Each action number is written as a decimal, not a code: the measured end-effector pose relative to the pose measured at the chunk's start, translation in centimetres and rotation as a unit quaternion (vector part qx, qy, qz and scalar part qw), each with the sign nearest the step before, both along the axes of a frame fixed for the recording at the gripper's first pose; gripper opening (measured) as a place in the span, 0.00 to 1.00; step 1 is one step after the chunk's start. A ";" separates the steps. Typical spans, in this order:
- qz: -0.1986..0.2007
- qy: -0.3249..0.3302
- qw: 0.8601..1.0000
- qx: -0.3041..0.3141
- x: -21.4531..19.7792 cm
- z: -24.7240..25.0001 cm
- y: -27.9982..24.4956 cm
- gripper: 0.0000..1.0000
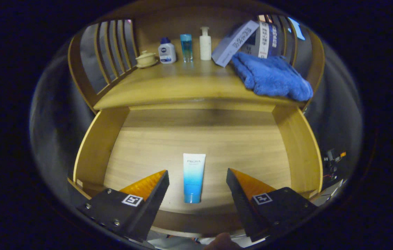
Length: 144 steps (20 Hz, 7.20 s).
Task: Pull open the drawer, take out the items inside it, and place them on the countertop above the cabinet.
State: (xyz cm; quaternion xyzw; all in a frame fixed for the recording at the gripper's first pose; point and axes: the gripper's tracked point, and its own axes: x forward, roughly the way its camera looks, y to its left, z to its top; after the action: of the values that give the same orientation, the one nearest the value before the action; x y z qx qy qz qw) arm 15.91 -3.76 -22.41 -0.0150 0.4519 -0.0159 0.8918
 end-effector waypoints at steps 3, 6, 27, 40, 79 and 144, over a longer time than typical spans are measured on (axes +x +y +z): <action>0.000 0.057 0.998 0.019 -0.1 -2.7 0.9 0.99; -0.017 0.076 0.997 0.001 0.9 -4.3 0.1 0.99; -0.044 -0.052 0.997 0.047 1.0 7.7 -1.6 0.40; -0.040 -0.398 0.916 0.029 2.4 26.8 -1.0 0.40; -0.014 -0.364 0.931 -0.041 18.8 16.0 1.8 0.98; -0.013 -0.437 0.899 0.015 -10.5 3.4 -2.0 0.99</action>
State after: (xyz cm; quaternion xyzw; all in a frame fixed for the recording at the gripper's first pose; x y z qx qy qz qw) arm 5.36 -5.74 -18.96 0.0131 0.0170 -0.0258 0.9994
